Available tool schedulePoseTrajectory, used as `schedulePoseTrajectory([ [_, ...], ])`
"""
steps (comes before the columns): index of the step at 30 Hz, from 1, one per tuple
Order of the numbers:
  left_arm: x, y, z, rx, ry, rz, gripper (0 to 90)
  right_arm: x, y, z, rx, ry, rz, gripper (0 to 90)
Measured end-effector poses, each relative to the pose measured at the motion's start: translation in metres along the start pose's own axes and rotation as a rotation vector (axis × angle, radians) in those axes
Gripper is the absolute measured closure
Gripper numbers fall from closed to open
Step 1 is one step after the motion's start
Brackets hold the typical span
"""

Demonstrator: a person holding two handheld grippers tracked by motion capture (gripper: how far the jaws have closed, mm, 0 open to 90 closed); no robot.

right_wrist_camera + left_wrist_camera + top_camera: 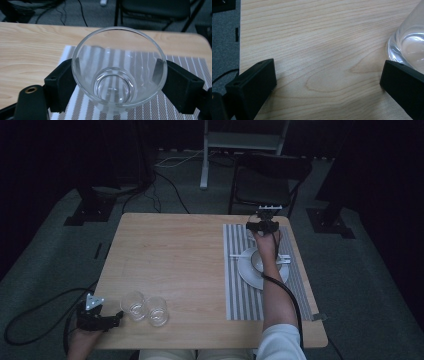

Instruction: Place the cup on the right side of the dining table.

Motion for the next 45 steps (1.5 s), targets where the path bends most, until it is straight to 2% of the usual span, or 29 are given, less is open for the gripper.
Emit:
schedulePoseTrajectory([
  [5,0.0,0.0,0.0,0.0,0.0,0.0,0.9,-0.01,0.01,0.016,-0.055,-0.054,0.023,18.8],
  [7,0.0,0.0,0.0,0.0,0.0,0.0,0.9,-0.014,0.014,0.02,-0.064,-0.072,0.046,18.7],
  [10,0.0,0.0,0.0,0.0,0.0,0.0,0.9,-0.022,0.017,0.025,-0.068,-0.117,0.043,18.6],
  [14,0.0,0.0,0.0,0.0,0.0,0.0,0.9,-0.023,0.016,0.024,-0.063,-0.115,0.023,18.5],
  [19,0.0,0.0,0.0,0.0,0.0,0.0,0.9,-0.022,0.016,0.015,-0.057,-0.112,0.023,17.7],
  [22,0.0,0.0,0.0,0.001,-0.001,0.0,0.9,-0.022,0.016,0.009,-0.038,-0.093,0.038,18.1],
  [24,0.0,0.0,0.0,0.001,-0.001,0.0,0.9,-0.022,0.015,0.004,-0.029,-0.086,0.02,18.1],
  [29,0.0,0.0,0.0,0.001,0.0,0.0,0.9,-0.022,0.005,-0.008,0.032,-0.058,0.025,17.9],
  [33,0.0,0.0,0.0,0.001,-0.001,0.0,0.9,-0.023,-0.004,-0.014,0.062,-0.046,0.002,17.6],
  [39,0.0,0.0,0.0,0.001,-0.001,0.0,0.9,-0.03,-0.023,-0.023,0.118,-0.027,-0.058,13.3],
  [44,0.0,0.0,0.0,0.001,-0.001,0.0,0.9,-0.031,-0.034,-0.03,0.143,-0.007,-0.072,12.8],
  [45,0.0,0.0,0.0,0.001,-0.001,0.0,0.9,-0.032,-0.042,-0.036,0.176,-0.003,-0.087,12.8],
])
Point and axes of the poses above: each handheld gripper's, and its own axes: z roughly forward along the jaws, x roughly out of its top, y roughly to its right, the point moved 9 cm from there along z, roughly forward along the jaws, and after that the axes turned 4 degrees about y, right-handed, at the moved point
